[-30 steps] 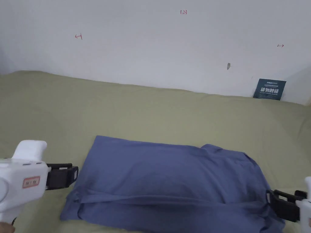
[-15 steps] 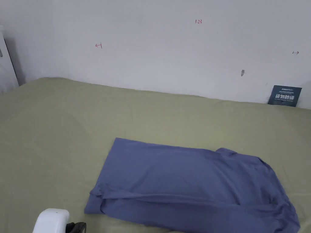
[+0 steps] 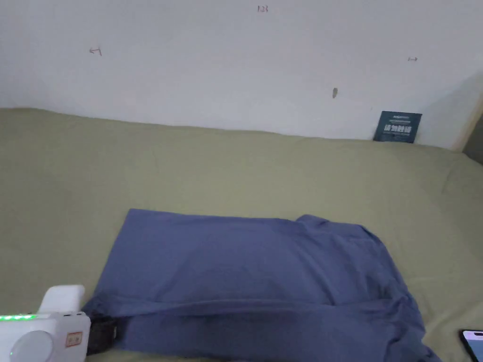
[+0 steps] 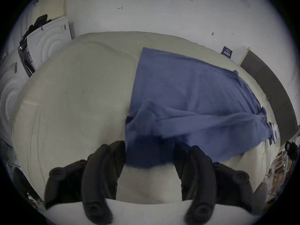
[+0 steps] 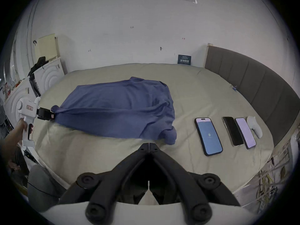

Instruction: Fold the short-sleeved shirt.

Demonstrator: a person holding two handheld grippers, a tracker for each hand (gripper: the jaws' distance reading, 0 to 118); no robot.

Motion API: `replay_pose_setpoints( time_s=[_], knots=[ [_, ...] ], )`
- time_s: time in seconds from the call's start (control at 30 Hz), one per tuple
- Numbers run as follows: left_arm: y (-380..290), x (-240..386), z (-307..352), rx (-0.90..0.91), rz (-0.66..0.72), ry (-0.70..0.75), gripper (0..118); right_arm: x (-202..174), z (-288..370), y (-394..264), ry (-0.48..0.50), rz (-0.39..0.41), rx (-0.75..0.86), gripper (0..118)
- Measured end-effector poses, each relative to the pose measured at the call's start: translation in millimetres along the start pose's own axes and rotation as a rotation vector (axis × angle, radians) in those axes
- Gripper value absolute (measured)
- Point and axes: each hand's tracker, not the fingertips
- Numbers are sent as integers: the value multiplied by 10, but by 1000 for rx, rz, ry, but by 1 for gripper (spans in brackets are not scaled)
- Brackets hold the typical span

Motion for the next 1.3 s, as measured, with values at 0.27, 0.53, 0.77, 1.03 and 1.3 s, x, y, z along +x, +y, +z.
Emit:
replay_pose_setpoints(
  time_s=[0.27, 0.53, 0.77, 1.03, 1.3],
  knots=[
    [-37, 67, 3, 14, 71, -37, 6, 208, -459, 52, -25, -63, -139, 0],
    [0, -20, 1, -8, 100, -84, 6, 473, -1288, 263, 8, -111, -232, 92],
    [65, -181, 29, -32, 165, -158, 6, 573, -1634, 267, 46, -203, -264, 9],
    [134, -260, 390, 23, 148, -204, 6, 508, -1157, 463, 80, -119, -206, 9],
    [-99, -324, 848, 47, 132, -223, 6, 557, -685, 441, 94, -80, -204, 9]
  ],
)
